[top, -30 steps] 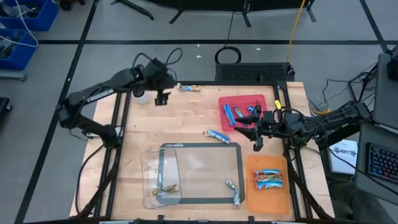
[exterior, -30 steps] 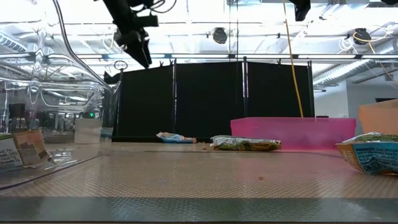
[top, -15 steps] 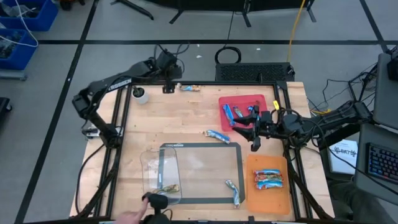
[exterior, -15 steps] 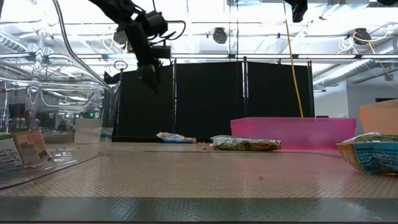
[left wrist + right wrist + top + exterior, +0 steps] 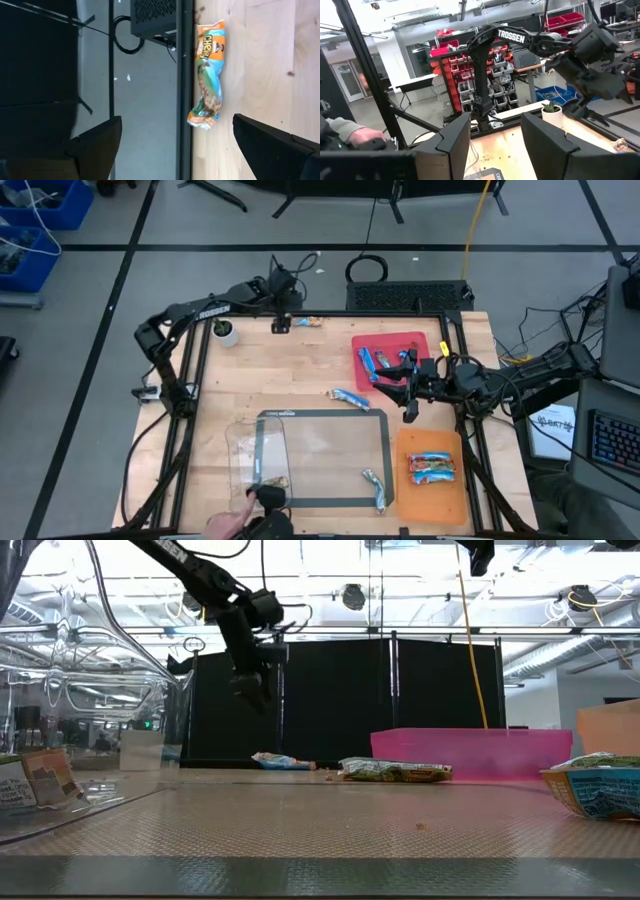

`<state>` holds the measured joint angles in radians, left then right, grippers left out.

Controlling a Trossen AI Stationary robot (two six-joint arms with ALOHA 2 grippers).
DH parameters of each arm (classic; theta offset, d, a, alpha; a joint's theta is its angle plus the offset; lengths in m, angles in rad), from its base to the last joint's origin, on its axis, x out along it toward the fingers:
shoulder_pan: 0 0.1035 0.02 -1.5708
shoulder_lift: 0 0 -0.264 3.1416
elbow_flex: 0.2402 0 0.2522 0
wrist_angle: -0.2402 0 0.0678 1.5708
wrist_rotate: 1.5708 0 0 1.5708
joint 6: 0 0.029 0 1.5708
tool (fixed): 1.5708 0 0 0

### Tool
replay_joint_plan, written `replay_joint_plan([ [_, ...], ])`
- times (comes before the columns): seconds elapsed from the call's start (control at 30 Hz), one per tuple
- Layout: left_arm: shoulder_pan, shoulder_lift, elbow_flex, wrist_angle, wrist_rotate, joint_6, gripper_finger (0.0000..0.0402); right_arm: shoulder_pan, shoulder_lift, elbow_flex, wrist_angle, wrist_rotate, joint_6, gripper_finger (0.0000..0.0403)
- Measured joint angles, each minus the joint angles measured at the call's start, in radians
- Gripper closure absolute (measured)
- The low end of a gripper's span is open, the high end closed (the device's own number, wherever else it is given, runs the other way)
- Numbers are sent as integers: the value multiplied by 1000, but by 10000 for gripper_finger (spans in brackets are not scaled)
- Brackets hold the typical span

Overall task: Pick and place Granola Bars by type
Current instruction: Put the yellow granola bar into the transparent bin

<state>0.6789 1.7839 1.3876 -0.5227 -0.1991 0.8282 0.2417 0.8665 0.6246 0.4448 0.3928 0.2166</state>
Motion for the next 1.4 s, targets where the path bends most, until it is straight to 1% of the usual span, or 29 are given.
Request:
replay_joint_plan([
  [0.33,-4,29,0,-33,103,-125,23,0,0,0,-3,-4,4,236],
  [0.7,-7,29,0,-9,117,-147,23,0,0,0,-8,-4,4,236],
  [1.03,-6,101,0,-27,114,-147,23,3,0,0,-8,-5,24,236],
  [1.27,-6,154,0,10,104,-159,23,18,0,0,-7,-9,34,236],
  [1.4,-6,162,0,41,98,-173,23,36,0,0,-7,-9,34,236],
])
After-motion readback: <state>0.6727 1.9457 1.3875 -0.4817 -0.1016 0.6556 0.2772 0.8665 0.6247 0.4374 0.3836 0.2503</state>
